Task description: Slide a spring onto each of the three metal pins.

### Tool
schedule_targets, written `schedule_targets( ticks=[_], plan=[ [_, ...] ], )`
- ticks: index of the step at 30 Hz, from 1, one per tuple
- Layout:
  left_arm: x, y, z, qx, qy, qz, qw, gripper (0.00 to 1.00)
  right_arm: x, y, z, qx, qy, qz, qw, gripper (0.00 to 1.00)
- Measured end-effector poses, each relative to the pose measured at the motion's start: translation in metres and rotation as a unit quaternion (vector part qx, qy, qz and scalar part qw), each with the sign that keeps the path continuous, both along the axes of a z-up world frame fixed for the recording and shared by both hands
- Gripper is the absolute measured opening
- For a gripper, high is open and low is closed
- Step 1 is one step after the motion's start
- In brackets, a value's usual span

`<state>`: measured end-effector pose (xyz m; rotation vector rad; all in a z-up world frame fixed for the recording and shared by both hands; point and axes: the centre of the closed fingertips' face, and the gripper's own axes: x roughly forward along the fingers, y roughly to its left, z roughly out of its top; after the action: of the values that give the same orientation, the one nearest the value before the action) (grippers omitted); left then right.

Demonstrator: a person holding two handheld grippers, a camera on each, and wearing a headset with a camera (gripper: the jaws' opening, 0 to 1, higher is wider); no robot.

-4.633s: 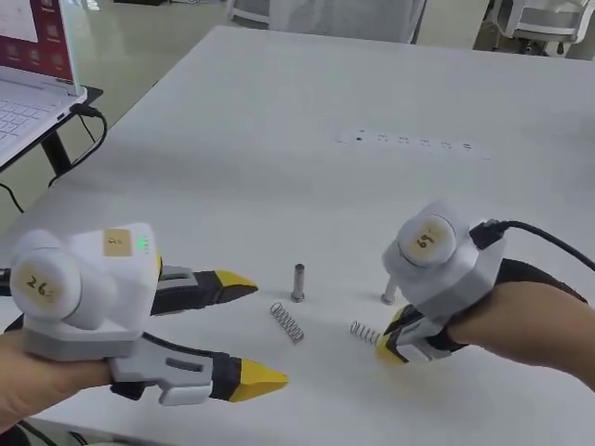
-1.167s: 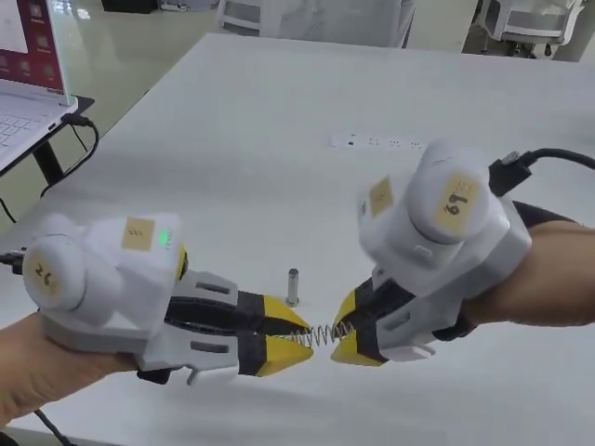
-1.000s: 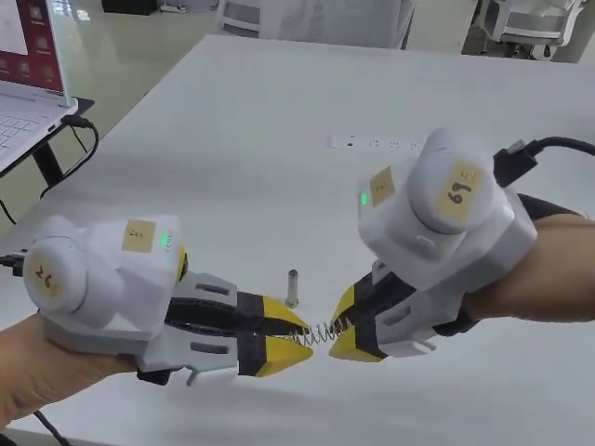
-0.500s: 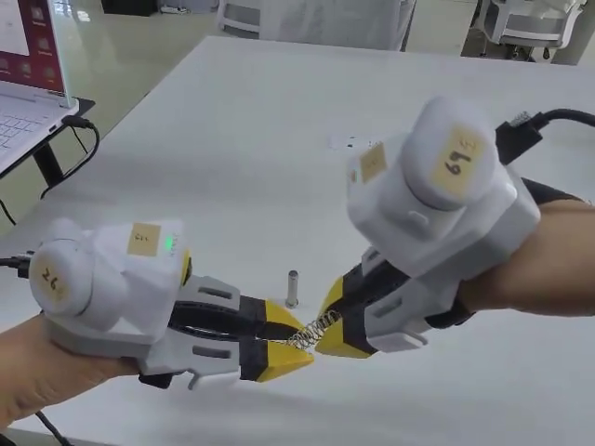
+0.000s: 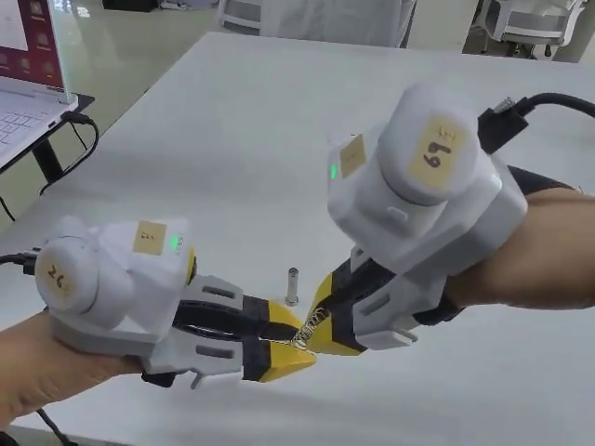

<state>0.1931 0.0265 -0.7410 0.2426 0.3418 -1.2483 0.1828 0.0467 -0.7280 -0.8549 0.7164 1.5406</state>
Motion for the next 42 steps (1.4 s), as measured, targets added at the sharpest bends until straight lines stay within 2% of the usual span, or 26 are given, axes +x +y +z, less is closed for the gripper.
schedule_targets(
  ticks=[9, 21, 29, 42],
  plan=[
    [0.002, 0.000, -0.001, 0.003, 0.003, 0.004, 1.0000, 0.04, 0.003, -0.001, -0.002, -0.002, 0.001, 0.000, 1.0000, 0.08],
    [0.004, 0.006, -0.001, 0.003, 0.006, 0.018, 0.9998, 0.15, 0.011, -0.007, -0.002, -0.009, -0.008, -0.011, 0.9999, 0.08],
    [0.008, 0.014, -0.003, 0.001, 0.008, 0.036, 0.9993, 0.24, 0.023, -0.020, -0.001, -0.016, -0.013, -0.032, 0.9993, 0.08],
    [0.015, 0.036, -0.017, 0.002, 0.022, 0.082, 0.9964, 0.39, 0.051, -0.050, -0.005, -0.032, -0.023, -0.082, 0.9959, 0.08]
  ],
)
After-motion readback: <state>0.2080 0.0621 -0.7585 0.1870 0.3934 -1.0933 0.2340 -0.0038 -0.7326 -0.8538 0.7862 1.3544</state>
